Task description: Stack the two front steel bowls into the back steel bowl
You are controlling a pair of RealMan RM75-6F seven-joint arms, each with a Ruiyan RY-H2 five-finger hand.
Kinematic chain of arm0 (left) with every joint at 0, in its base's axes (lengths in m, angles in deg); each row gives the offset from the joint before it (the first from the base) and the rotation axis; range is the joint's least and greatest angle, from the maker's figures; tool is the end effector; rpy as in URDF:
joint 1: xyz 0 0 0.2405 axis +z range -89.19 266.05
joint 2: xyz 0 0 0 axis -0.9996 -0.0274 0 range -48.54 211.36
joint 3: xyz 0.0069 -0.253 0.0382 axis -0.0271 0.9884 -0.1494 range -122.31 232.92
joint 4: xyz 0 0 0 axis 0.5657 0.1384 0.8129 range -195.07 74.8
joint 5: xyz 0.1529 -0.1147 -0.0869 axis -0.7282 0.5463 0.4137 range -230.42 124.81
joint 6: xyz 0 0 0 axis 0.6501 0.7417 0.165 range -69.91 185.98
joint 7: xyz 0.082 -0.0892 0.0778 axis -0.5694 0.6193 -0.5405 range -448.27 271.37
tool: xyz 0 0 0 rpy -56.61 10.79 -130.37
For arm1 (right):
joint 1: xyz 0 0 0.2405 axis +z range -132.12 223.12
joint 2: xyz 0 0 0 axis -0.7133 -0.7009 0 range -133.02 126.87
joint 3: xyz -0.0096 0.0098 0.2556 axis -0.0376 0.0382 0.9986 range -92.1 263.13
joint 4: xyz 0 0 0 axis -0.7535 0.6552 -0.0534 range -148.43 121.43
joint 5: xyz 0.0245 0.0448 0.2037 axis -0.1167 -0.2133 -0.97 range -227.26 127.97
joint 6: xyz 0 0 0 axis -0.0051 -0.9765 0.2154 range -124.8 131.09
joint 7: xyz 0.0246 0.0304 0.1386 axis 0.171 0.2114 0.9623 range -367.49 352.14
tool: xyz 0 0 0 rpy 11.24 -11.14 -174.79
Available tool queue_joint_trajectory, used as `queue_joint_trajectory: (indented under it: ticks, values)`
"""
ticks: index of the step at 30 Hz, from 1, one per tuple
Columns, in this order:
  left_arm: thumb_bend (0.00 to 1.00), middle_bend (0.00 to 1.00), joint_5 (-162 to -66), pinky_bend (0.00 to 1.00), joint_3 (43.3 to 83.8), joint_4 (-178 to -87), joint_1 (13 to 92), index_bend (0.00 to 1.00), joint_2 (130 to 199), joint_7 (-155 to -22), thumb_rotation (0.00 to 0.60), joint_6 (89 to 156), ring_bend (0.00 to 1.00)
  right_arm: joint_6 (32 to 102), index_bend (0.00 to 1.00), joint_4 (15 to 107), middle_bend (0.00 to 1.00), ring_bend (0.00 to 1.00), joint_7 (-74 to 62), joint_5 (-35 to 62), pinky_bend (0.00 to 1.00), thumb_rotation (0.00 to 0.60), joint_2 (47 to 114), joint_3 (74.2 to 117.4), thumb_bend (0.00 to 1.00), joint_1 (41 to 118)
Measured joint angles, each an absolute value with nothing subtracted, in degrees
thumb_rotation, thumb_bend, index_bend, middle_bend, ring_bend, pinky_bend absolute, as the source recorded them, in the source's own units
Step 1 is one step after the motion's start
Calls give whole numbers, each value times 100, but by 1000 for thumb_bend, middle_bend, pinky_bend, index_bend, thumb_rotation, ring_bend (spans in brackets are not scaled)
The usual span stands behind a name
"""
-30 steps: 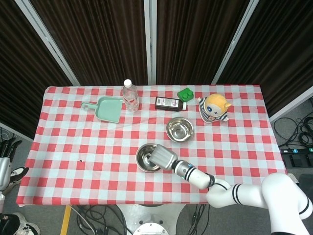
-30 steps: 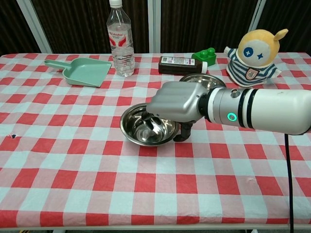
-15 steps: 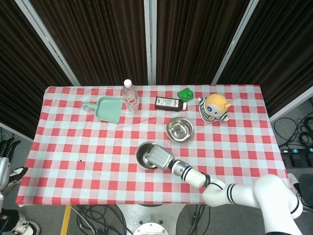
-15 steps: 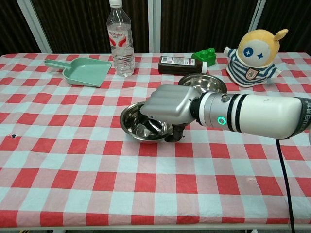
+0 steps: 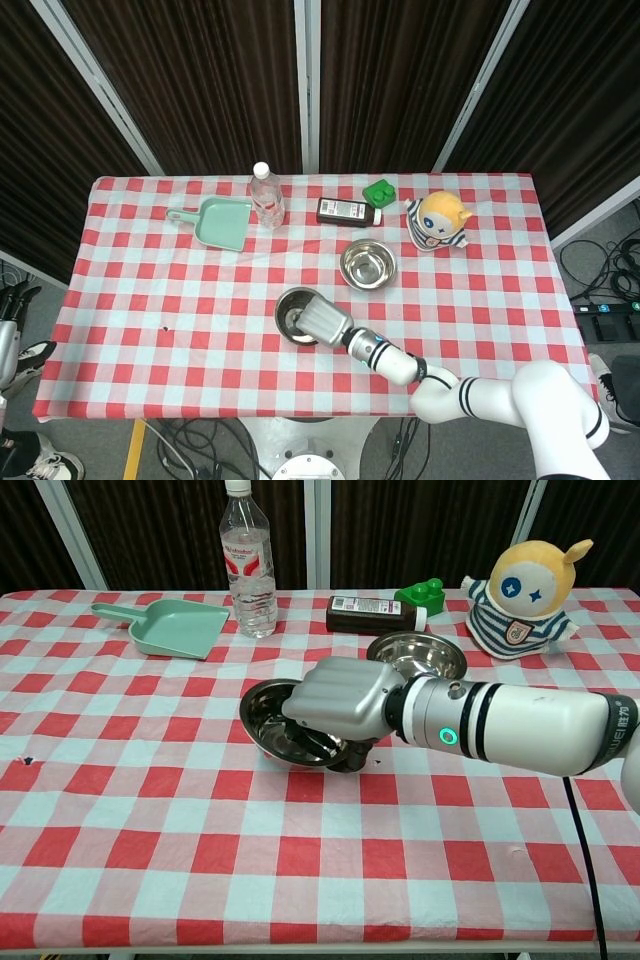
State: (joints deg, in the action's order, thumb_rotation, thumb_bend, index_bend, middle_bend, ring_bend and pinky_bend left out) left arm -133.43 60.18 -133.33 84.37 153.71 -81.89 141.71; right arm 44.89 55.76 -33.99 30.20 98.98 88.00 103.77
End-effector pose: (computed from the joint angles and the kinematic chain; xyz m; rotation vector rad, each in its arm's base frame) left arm -0.3749 0.1855 0.1577 -1.2707 -0.8770 -0.8071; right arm -0.0752 -0.3249 -0.1199 2.4576 -0.2831 0.7586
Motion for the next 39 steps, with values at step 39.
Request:
queue_joint_trajectory:
  ticks: [39]
  values:
    - [199, 203, -13501, 209, 5984, -13538, 8321, 202, 15327, -8104, 600, 14100, 118, 5036, 683, 7028, 596, 636, -4615, 2019, 569, 600, 7398, 9028, 338, 9726]
